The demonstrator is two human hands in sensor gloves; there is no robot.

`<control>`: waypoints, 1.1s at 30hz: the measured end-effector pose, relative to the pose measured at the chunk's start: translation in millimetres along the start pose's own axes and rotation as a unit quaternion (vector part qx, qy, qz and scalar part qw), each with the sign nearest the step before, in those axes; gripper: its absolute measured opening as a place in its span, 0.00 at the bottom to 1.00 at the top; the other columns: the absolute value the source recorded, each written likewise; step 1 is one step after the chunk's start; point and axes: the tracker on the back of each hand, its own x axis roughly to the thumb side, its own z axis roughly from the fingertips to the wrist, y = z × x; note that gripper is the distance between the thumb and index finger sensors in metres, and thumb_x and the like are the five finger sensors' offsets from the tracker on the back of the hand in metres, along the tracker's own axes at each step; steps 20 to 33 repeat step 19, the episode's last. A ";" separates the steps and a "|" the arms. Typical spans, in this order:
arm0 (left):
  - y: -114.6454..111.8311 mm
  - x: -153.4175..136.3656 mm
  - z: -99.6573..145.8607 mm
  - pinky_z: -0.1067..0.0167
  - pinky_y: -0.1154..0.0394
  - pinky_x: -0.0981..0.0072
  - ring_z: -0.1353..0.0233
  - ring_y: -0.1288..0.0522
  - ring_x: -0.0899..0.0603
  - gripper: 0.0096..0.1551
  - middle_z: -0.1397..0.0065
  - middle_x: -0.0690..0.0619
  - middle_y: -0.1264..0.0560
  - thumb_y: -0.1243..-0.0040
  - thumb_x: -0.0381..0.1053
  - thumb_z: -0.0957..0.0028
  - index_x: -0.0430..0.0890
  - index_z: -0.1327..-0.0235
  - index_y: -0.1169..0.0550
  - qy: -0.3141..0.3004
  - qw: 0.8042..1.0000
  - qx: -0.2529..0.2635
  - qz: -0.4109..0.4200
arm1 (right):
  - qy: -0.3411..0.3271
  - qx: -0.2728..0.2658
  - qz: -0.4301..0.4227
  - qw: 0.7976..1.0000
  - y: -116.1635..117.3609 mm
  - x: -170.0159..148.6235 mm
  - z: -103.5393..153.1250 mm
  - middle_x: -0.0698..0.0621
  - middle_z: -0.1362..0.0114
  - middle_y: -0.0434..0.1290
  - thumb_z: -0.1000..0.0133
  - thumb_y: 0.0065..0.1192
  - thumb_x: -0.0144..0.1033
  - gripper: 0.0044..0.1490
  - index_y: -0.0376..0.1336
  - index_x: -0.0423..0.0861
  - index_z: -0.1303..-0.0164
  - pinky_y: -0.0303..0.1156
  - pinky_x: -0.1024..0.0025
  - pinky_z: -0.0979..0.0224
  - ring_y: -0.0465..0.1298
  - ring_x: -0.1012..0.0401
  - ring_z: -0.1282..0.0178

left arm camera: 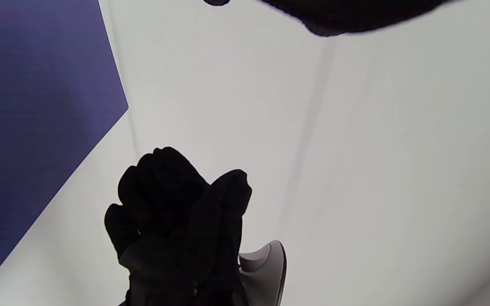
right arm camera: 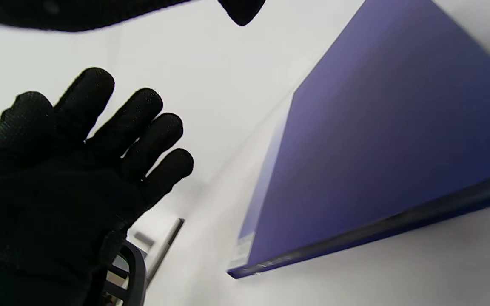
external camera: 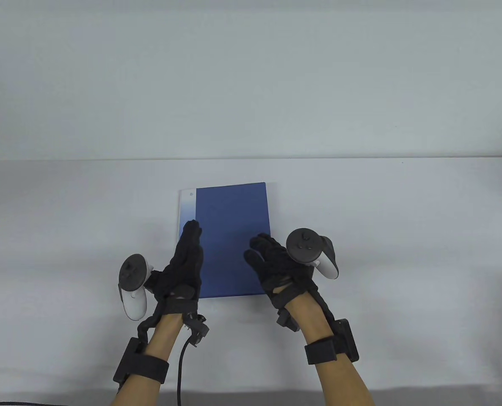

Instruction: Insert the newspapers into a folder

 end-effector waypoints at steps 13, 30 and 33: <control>8.4 -14.4 -0.6 0.16 0.61 0.30 0.09 0.65 0.34 0.40 0.07 0.50 0.60 0.58 0.63 0.34 0.66 0.11 0.55 0.039 0.999 0.009 -0.034 | -0.017 0.003 -0.034 0.999 1.0 2.1 -1.3 0.28 0.22 0.36 0.37 0.45 0.61 0.54 0.40 0.29 0.21 0.39 0.25 0.31 0.39 0.28 0.23; 8.2 -13.3 -1.4 0.15 0.61 0.31 0.09 0.65 0.35 0.40 0.07 0.51 0.60 0.58 0.63 0.35 0.67 0.11 0.55 0.044 0.997 0.007 -0.063 | -0.009 0.023 -0.016 1.000 9.6 6.0 -3.8 0.28 0.22 0.35 0.37 0.45 0.61 0.55 0.39 0.29 0.21 0.39 0.24 0.31 0.39 0.28 0.24; 8.2 -13.3 -1.4 0.15 0.61 0.31 0.09 0.65 0.35 0.40 0.07 0.51 0.60 0.58 0.63 0.35 0.67 0.11 0.55 0.044 0.997 0.007 -0.063 | -0.009 0.023 -0.016 1.000 9.6 6.0 -3.8 0.28 0.22 0.35 0.37 0.45 0.61 0.55 0.39 0.29 0.21 0.39 0.24 0.31 0.39 0.28 0.24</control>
